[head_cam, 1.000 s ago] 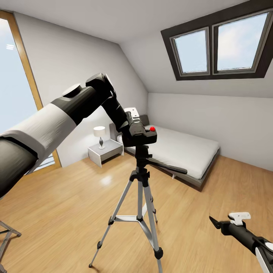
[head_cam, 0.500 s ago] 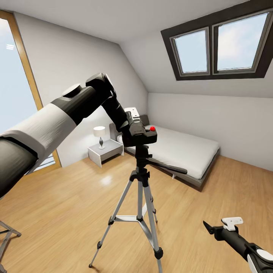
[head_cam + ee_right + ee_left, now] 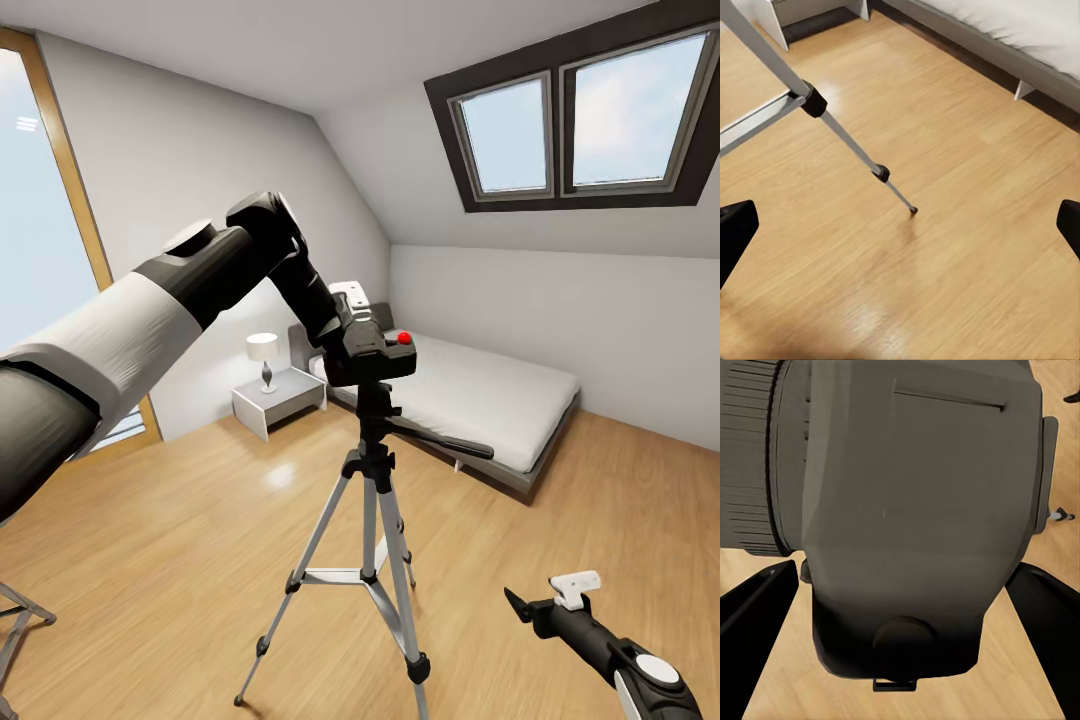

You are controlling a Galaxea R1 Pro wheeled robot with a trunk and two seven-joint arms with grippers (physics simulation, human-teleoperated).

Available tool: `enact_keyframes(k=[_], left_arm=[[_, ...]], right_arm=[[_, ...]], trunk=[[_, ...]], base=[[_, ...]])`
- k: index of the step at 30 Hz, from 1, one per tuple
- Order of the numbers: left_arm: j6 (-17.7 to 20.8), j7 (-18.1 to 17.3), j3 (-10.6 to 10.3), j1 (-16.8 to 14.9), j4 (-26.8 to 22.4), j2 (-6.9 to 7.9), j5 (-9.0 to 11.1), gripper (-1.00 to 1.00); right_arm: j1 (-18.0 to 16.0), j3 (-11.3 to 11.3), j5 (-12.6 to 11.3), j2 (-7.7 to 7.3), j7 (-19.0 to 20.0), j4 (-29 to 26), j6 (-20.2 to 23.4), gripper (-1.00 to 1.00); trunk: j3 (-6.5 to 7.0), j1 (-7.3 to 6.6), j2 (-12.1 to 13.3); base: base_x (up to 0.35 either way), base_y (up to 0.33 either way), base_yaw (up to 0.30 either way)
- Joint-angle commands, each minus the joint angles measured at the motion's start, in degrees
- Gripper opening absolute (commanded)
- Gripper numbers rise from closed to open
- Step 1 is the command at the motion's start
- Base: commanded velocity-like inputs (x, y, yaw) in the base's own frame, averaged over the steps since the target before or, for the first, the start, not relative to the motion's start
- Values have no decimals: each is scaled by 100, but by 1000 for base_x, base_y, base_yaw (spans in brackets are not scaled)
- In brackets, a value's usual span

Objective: Attach the digital camera to the camera tripod in the bedroom.

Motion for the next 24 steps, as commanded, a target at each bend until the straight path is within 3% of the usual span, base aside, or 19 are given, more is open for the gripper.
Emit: enact_keyframes(k=[1, 24], left_arm=[[69, -52, 4, -3, -3, -2, -56, -100], [93, -52, 11, -3, -15, -7, -54, -100]], right_arm=[[-2, 1, 36, 4, 34, -11, 26, 100], [-2, 174, 19, 18, 12, -34, 26, 100]], trunk=[[-4, 2, -6], [-4, 2, -6]], base=[[0, 0, 0], [0, 0, 0]])
